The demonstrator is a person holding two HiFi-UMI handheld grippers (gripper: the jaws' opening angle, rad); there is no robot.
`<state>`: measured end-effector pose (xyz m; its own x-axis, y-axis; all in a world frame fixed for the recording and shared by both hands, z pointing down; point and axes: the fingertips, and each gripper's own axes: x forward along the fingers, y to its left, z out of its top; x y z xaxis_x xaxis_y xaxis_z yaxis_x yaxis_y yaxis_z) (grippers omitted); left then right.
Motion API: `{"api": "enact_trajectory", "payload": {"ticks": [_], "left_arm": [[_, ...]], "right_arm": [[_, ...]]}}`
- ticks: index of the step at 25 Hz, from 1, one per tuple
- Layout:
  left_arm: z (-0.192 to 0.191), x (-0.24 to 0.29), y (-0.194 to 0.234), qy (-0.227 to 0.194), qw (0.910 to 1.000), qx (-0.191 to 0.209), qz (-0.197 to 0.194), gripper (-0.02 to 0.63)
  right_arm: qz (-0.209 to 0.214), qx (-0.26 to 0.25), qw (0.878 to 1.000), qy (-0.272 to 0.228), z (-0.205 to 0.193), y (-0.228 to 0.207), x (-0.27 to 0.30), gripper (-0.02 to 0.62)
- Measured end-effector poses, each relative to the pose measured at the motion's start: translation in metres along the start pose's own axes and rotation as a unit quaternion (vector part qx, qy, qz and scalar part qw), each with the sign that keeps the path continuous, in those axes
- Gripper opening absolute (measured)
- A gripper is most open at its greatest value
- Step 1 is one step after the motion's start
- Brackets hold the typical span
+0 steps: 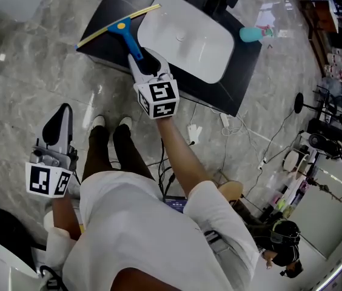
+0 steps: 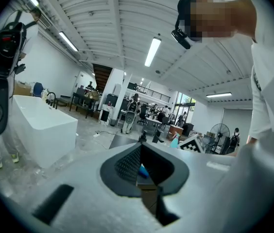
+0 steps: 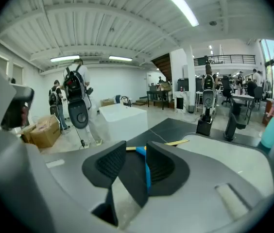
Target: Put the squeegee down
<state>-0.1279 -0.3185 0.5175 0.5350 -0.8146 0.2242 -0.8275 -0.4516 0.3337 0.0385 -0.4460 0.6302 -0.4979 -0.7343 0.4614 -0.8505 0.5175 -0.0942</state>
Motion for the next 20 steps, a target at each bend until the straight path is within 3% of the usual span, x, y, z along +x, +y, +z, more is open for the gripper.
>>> {"api": "enact_trajectory", "payload": {"ticks": [5,12,20], "left_arm": [[0.023,0.011,-0.024,-0.009,0.9991,0.023,-0.033,0.003],[0.059,0.022,-0.072,-0.022,0.9934,0.069,-0.089,0.003],[0.07,0.011,-0.111,-0.029,0.9879,0.096,-0.119,0.003]], "right_arm": [[0.011,0.014,0.998,-0.067,0.039,0.018,-0.093,0.138],[-0.016,0.021,0.989,-0.145,0.077,0.033,-0.213,0.109],[-0.048,0.021,0.976,-0.213,0.098,0.044,-0.29,0.055]]}}
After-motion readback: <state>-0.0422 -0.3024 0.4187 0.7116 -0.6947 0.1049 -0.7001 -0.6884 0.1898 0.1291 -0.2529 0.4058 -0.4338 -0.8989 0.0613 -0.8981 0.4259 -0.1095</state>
